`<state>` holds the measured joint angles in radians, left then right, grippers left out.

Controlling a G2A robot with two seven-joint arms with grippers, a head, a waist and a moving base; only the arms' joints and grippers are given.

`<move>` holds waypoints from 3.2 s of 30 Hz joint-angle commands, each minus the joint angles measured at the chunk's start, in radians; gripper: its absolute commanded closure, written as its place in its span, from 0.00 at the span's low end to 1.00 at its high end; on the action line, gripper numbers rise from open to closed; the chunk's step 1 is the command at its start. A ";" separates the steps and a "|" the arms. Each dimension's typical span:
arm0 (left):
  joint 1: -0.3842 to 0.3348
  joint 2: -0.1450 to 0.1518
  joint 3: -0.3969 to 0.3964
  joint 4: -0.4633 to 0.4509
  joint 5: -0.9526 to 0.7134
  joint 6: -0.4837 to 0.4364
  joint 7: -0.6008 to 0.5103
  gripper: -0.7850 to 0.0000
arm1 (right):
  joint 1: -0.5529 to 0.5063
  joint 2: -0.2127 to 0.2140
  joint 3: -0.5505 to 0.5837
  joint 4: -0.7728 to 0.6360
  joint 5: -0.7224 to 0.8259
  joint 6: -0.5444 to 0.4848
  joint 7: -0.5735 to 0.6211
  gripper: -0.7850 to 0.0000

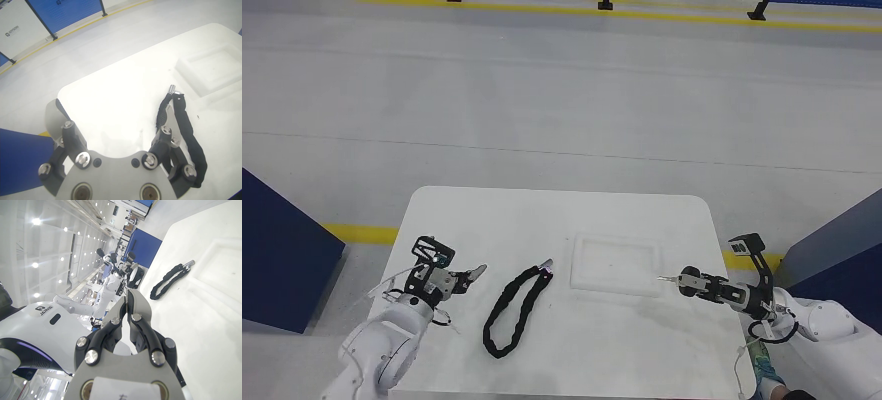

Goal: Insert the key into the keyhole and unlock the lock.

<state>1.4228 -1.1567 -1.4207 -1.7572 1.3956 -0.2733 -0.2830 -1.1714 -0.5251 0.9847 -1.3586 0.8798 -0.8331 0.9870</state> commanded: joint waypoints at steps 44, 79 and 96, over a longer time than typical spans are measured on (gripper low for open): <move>-0.787 -0.233 0.677 0.999 -0.225 -0.115 -0.367 0.00 | 0.000 0.000 0.000 0.000 0.000 0.000 0.000 1.00; -0.788 -0.255 0.679 0.992 -0.258 -0.095 -0.458 0.00 | 0.000 0.000 0.000 0.000 0.000 0.000 0.000 1.00; -0.799 -0.264 0.671 1.012 -0.228 -0.082 -0.433 0.62 | 0.000 0.000 0.000 0.000 0.000 0.000 0.000 1.00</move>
<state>0.6233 -1.4203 -0.7484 -0.7440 1.1681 -0.3540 -0.7166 -1.1714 -0.5251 0.9847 -1.3586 0.8798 -0.8331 0.9870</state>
